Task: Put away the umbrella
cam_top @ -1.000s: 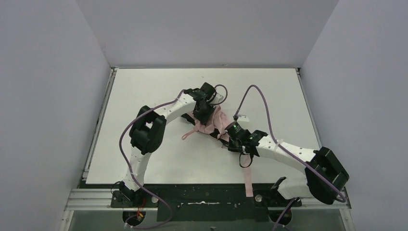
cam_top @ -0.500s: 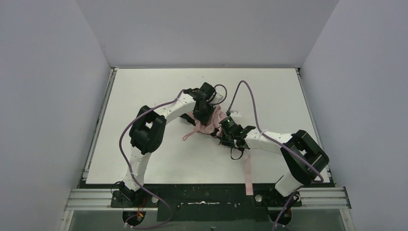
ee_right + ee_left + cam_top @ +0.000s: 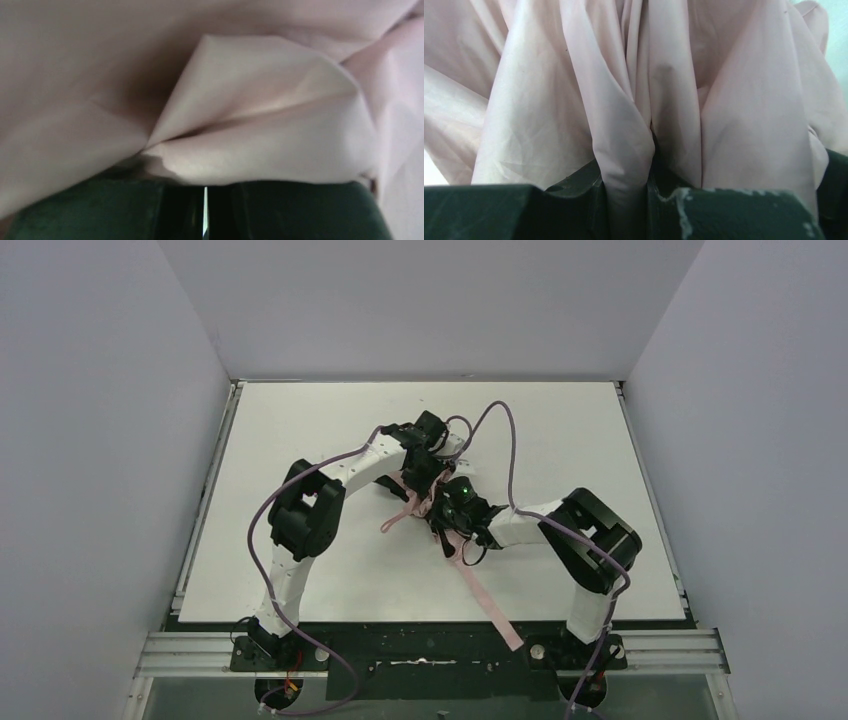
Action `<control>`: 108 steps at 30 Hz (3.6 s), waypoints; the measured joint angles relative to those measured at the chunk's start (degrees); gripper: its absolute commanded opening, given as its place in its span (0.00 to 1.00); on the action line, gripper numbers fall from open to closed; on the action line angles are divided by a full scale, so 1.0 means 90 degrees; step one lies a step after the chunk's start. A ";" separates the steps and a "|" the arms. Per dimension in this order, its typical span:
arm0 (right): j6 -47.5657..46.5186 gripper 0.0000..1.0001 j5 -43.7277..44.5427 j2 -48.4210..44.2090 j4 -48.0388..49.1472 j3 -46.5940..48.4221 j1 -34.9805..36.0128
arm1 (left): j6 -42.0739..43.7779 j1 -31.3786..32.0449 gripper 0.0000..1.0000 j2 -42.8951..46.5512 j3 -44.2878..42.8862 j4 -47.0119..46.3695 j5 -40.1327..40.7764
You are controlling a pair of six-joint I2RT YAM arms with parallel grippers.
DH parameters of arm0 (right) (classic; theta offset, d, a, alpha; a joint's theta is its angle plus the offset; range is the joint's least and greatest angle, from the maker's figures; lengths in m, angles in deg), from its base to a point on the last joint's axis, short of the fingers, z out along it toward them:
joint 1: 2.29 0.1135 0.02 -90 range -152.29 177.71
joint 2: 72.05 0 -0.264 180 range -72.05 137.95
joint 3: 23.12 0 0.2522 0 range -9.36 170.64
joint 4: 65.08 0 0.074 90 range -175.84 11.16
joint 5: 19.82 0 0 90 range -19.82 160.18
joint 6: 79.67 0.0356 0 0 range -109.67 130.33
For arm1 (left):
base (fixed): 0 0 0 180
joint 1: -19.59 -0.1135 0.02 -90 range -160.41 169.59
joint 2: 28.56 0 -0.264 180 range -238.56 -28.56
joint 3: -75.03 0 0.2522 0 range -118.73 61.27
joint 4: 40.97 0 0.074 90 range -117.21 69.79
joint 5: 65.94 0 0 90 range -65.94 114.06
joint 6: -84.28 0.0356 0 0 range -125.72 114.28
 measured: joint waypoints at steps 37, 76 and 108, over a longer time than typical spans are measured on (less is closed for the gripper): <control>0.0056 0.60 0.2640 -0.5928 -0.6666 -0.0172 -0.0906 | 0.1217 0.1200 0.00 0.0753 0.1569 -0.1455 0.2208; -0.6598 0.90 -0.3864 -0.1064 -0.6868 0.2756 -0.2783 | 0.5799 0.3028 0.00 0.2144 0.6781 -0.8859 0.3643; -0.6538 0.50 -0.4141 0.0442 -0.6892 0.2637 -0.1751 | 0.5695 0.3038 0.15 0.2144 0.6815 -0.8842 0.3699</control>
